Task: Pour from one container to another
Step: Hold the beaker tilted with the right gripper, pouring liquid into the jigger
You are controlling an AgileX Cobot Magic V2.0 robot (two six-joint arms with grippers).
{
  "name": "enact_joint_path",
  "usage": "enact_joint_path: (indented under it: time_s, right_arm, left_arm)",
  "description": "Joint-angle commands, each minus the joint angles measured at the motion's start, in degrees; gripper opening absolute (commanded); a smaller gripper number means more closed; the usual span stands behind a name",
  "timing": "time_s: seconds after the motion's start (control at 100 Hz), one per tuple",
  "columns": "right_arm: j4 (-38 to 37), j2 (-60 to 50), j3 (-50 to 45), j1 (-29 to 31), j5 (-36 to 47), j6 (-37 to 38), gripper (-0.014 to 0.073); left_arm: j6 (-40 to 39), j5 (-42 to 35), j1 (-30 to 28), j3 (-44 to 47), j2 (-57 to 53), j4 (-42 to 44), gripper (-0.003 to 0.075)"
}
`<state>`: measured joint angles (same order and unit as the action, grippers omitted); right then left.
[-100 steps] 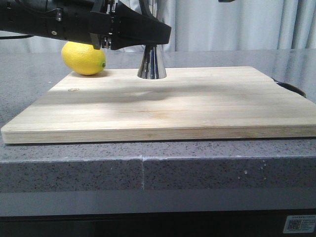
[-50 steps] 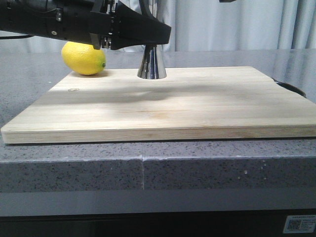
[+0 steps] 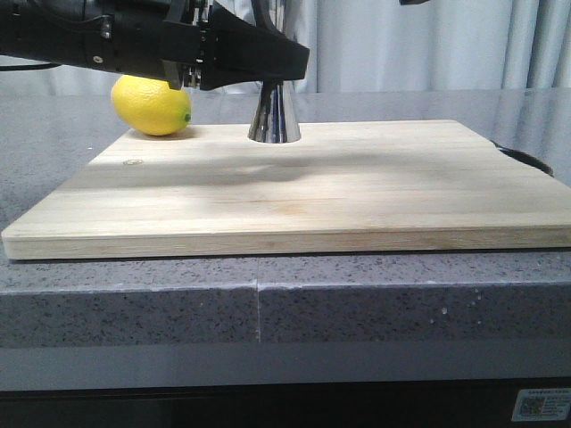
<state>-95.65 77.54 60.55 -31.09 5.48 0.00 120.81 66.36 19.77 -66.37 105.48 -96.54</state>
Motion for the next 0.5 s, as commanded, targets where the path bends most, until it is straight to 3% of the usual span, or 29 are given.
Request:
enact_joint_path:
  time_s: [0.0,0.49]
  right_arm:
    - [-0.5,-2.2,2.2,0.0,-1.1,-0.4,0.0258]
    - [-0.5,-2.2,2.2,0.0,-1.4,-0.4,0.0258]
  left_arm:
    - [-0.4,5.2,0.6,-1.6,-3.0,-4.0,0.0166]
    - [-0.4,5.2,0.6,-1.6,-3.0,-4.0,0.0166]
